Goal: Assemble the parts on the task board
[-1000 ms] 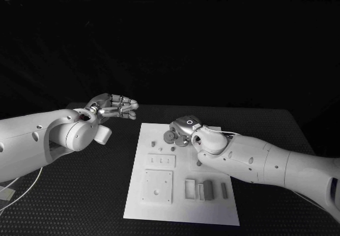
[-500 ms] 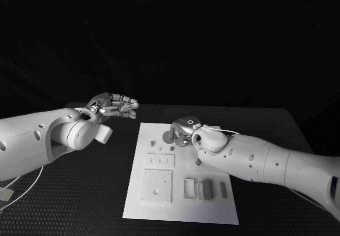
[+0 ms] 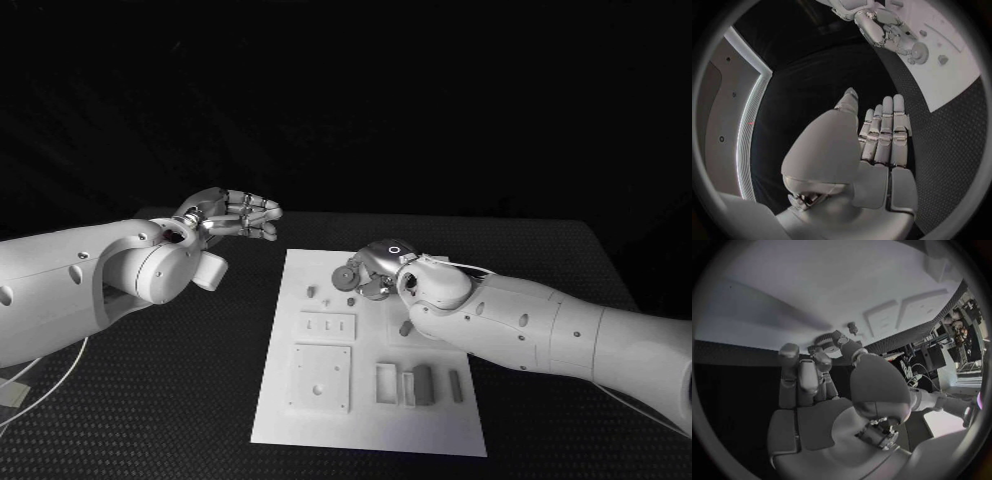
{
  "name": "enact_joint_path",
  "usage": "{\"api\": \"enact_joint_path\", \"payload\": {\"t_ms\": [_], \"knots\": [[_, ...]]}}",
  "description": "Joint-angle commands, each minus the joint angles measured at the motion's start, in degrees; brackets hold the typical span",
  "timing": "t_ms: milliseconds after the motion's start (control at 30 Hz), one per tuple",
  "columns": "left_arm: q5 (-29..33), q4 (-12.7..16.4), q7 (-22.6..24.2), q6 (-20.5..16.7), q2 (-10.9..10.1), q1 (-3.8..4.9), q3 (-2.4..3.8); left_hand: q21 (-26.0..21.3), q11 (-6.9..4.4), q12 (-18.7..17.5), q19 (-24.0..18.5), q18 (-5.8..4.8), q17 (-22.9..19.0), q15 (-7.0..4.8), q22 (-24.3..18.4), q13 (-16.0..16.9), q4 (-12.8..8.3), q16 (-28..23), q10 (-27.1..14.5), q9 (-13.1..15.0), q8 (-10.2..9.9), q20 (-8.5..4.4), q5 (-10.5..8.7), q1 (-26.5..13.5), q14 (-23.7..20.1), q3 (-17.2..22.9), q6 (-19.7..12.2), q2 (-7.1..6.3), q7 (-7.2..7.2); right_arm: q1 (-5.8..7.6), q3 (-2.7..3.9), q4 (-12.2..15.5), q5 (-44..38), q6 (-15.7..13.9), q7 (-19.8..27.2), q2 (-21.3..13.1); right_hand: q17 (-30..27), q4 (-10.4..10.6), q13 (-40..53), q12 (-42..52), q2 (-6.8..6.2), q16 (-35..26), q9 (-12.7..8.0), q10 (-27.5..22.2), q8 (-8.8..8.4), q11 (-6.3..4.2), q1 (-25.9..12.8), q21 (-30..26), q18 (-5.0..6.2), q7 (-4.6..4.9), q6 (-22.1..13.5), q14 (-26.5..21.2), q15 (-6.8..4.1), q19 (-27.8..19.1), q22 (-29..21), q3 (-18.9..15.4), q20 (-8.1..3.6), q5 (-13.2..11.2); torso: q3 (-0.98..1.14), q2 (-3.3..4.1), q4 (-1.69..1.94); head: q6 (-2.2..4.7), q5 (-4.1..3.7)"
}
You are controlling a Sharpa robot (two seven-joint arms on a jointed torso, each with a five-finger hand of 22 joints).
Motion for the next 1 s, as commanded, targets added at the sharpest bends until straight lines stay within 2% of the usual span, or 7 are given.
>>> {"api": "enact_joint_path", "payload": {"t_ms": [33,133,233,333,533,733,1000], "knots": [[-0.12,0.06,0.51,0.78,0.07,0.05,0.04,-0.28,0.03,-0.32,0.53,1.01,0.08,0.19,0.09,-0.09,0.07,-0.25,-0.37,-0.07,-0.36,-0.04,0.00,-0.57,0.34,-0.19,-0.14,-0.08,0.15,-0.01,0.48,1.29,0.33,-0.45,0.12,-1.27,0.08,0.34,-0.05,0.19,0.22,-0.24,-0.03,-0.13,0.23,0.46,-0.23,-0.29,5.72,0.45,0.63,0.06,0.32,0.31,0.86,-0.05,-0.17,0.13,0.04,-0.01,-0.10,0.23,-0.03],[-0.12,0.04,0.51,0.70,-0.13,0.05,0.04,-0.29,0.04,-0.32,0.53,1.01,0.09,0.19,0.10,-0.10,0.07,-0.26,-0.38,-0.07,-0.36,-0.04,0.00,-0.58,0.34,-0.18,-0.15,-0.08,0.16,0.14,1.46,2.65,1.72,-3.31,0.94,-3.09,-0.20,0.42,-0.07,0.21,0.13,-0.28,-0.04,-0.14,0.34,0.52,-0.34,-0.30,5.72,0.51,0.84,-0.07,0.37,0.30,0.87,-0.08,-0.18,0.13,0.06,0.00,-0.15,0.44,-0.01],[-0.12,-0.17,0.57,0.59,-0.31,0.05,0.04,-0.30,0.04,-0.32,0.53,1.02,0.10,0.19,0.10,-0.10,0.06,-0.26,-0.39,-0.07,-0.36,-0.04,0.00,-0.57,0.34,-0.18,-0.15,-0.08,0.15,0.38,3.82,4.56,4.55,-7.08,2.37,-5.34,-0.94,0.32,-0.18,0.13,-0.07,-0.52,-0.10,-0.27,0.38,0.54,-0.20,-0.40,5.72,0.53,0.92,-0.43,0.39,0.20,0.85,0.03,-0.19,0.13,0.16,0.04,-0.29,0.62,0.08],[-0.17,0.16,0.85,0.38,-0.60,0.03,0.04,-0.30,0.04,-0.31,0.53,1.01,0.11,0.19,0.10,-0.10,0.06,-0.27,-0.39,-0.07,-0.36,-0.04,0.00,-0.57,0.34,-0.18,-0.15,-0.09,0.15,1.42,5.09,7.54,11.20,-4.69,1.10,-8.41,-1.29,0.34,-0.28,0.08,-0.62,-0.67,-0.22,-0.33,0.27,0.60,-0.30,-0.49,5.72,0.60,0.72,-0.58,0.46,0.14,0.82,-0.02,-0.16,0.12,0.22,-0.03,-0.37,0.96,-0.12],[-0.59,-0.05,0.98,0.26,-1.20,0.02,0.04,-0.31,0.07,-0.31,0.55,1.03,0.14,0.17,0.11,-0.10,0.03,-0.29,-0.42,-0.07,-0.36,-0.06,0.00,-0.50,0.37,-0.13,-0.14,-0.05,0.12,2.84,5.53,12.10,17.52,-3.99,2.79,-14.54,-2.16,1.07,-0.45,-0.04,-1.49,-1.01,-0.27,-0.61,0.42,0.67,-1.04,-0.78,5.72,0.67,0.97,-0.95,0.52,-0.06,0.73,-0.09,-0.03,0.13,0.63,-0.09,-1.11,1.45,-0.02],[-3.93,-0.45,1.36,0.55,-1.09,-0.01,0.03,-0.34,0.09,-0.24,0.55,1.02,0.18,0.18,0.12,-0.08,0.06,-0.34,-0.32,-0.04,-0.28,-0.04,0.00,-0.53,0.37,-0.13,-0.02,-0.05,0.07,3.33,5.48,9.72,24.22,-0.57,10.80,-17.32,-5.17,0.10,-0.97,-0.74,-1.62,-2.21,-0.39,-1.56,0.38,0.32,0.27,-1.44,5.72,0.32,0.71,-2.65,0.20,-1.02,0.67,0.45,0.21,0.12,1.12,-0.35,-1.86,1.96,0.33],[-4.47,-0.67,1.33,1.81,-1.02,-0.26,0.03,-0.57,0.09,-0.13,0.31,0.95,0.20,0.29,0.09,-0.02,0.07,-0.69,-0.06,0.05,-0.09,0.05,0.00,-0.64,0.07,-0.14,0.33,0.06,-0.21,3.21,4.70,6.39,27.82,0.62,18.81,-20.86,-7.96,-1.67,-8.61,-10.13,-1.41,-9.56,-0.39,-7.95,0.58,0.66,2.00,-6.81,5.36,0.67,0.28,-8.91,0.39,-7.53,-0.89,0.81,3.56,0.09,1.53,-0.50,-2.28,2.11,0.07]]}}
